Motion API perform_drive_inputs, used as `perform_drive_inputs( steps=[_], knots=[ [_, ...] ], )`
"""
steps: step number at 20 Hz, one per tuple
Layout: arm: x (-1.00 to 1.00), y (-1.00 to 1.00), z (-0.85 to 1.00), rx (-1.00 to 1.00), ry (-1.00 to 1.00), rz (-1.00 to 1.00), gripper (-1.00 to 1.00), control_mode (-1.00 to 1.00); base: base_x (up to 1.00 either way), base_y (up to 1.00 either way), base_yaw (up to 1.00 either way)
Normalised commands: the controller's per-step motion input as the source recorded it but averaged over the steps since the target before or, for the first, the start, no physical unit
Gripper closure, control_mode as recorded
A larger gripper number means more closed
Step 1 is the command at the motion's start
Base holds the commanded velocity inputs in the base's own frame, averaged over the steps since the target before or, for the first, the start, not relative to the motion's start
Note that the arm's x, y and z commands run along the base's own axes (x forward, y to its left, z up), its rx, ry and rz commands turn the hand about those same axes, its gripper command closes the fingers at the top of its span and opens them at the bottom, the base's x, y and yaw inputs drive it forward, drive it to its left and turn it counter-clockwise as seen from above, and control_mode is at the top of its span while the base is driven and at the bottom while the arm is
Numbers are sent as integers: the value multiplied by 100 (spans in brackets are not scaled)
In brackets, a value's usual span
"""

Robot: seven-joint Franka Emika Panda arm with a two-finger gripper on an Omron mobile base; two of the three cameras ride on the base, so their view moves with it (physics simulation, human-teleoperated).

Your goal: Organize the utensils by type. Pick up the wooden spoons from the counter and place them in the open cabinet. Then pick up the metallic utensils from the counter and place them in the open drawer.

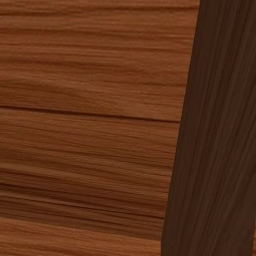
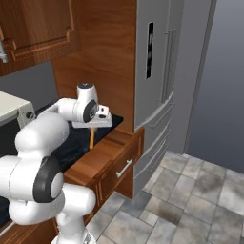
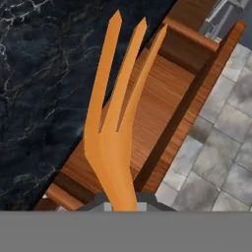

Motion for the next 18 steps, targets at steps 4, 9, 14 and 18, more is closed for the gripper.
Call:
perform_drive_inputs(
  steps=[4,9,14,18],
  knots=[
    [14,-3,-37,12,-2,-28,100,-100,0,0,0],
    [13,-6,-42,4,0,-28,100,-100,0,0,0],
    [16,-14,-35,8,0,-28,100,-100,0,0,0],
    [13,-23,-35,20,0,-19,100,-100,0,0,0]
  ],
)
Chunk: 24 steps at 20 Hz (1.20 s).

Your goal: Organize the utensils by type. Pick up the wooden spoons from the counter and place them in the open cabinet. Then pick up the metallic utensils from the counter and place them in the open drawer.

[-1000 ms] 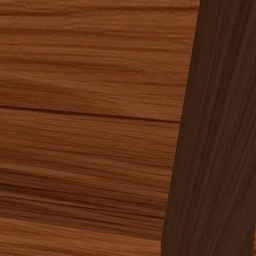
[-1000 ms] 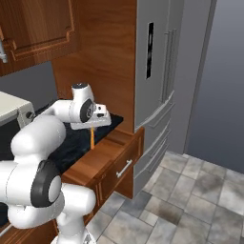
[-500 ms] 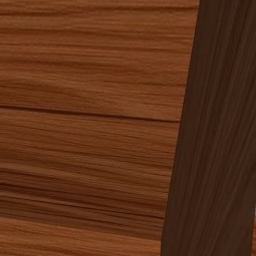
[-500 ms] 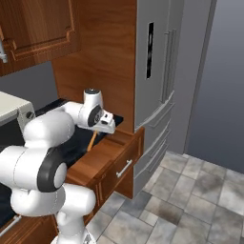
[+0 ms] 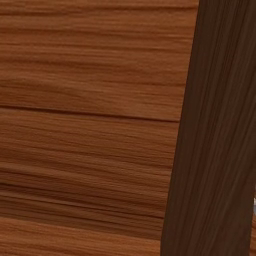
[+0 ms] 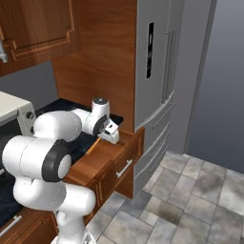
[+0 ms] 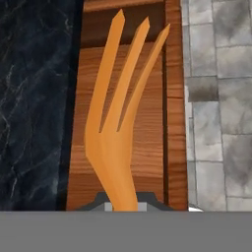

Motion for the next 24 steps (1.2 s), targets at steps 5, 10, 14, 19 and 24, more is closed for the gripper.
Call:
perform_drive_inputs(
  steps=[5,10,14,19,24],
  knots=[
    [5,-17,-38,23,0,-8,100,-100,0,0,0],
    [14,-14,-35,13,0,0,100,-100,0,0,0],
    [27,-8,-20,5,3,0,100,-100,0,0,0],
    [21,-1,-19,0,14,0,100,-100,0,0,0],
    [26,0,-32,0,2,0,100,-100,0,0,0]
  ],
)
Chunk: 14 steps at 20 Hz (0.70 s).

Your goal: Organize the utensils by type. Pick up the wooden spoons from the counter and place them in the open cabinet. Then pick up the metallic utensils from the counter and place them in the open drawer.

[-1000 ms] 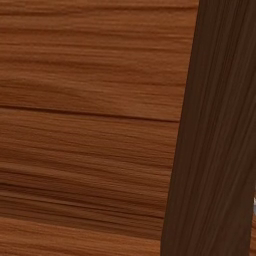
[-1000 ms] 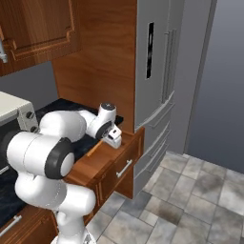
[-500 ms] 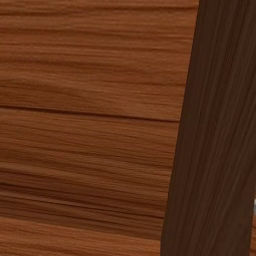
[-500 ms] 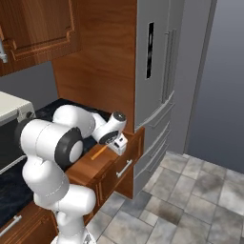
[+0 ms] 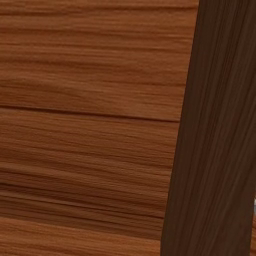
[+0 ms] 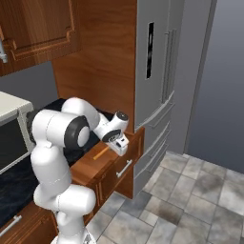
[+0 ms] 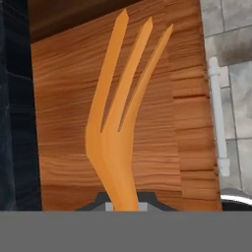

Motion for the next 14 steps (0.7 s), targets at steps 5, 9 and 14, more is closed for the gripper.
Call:
perform_drive_inputs(
  steps=[5,9,14],
  knots=[
    [36,0,-26,0,0,0,100,-100,0,0,0],
    [19,0,-44,0,-3,-1,100,-100,0,0,0],
    [33,0,-39,-2,0,-5,100,-100,0,0,0]
  ],
)
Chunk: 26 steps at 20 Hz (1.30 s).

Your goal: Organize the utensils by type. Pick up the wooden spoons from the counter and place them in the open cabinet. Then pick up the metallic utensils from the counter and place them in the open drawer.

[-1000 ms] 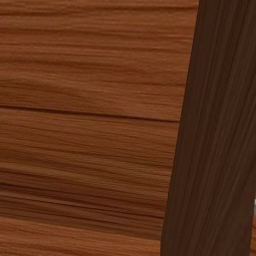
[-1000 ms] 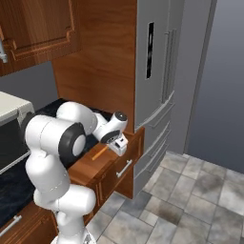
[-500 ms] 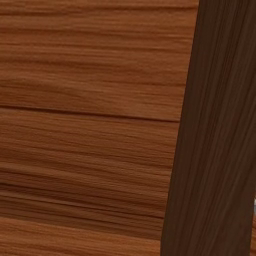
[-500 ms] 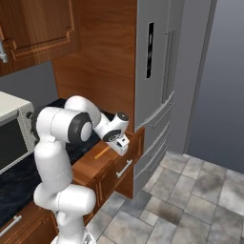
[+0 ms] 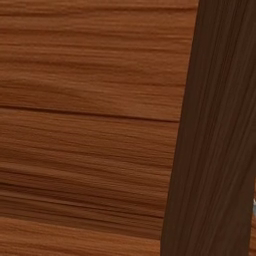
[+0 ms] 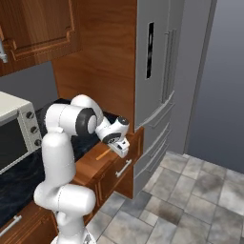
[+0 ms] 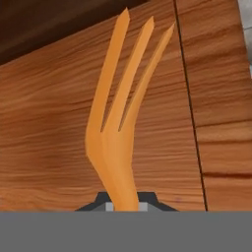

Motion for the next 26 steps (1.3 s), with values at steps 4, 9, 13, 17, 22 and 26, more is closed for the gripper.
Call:
perform_drive_inputs(
  steps=[4,9,13,17,22,26],
  knots=[
    [26,0,-25,0,0,-3,100,-100,0,0,0],
    [3,-3,-37,-6,0,-4,100,-100,0,0,0],
    [-5,-26,-54,-14,0,-8,100,-100,0,0,0],
    [-14,-46,-58,-14,0,-8,100,-100,0,0,0],
    [-16,-51,-63,-12,0,-7,100,-100,0,0,0],
    [-18,-58,-63,-9,6,-7,100,-100,0,0,0]
  ],
)
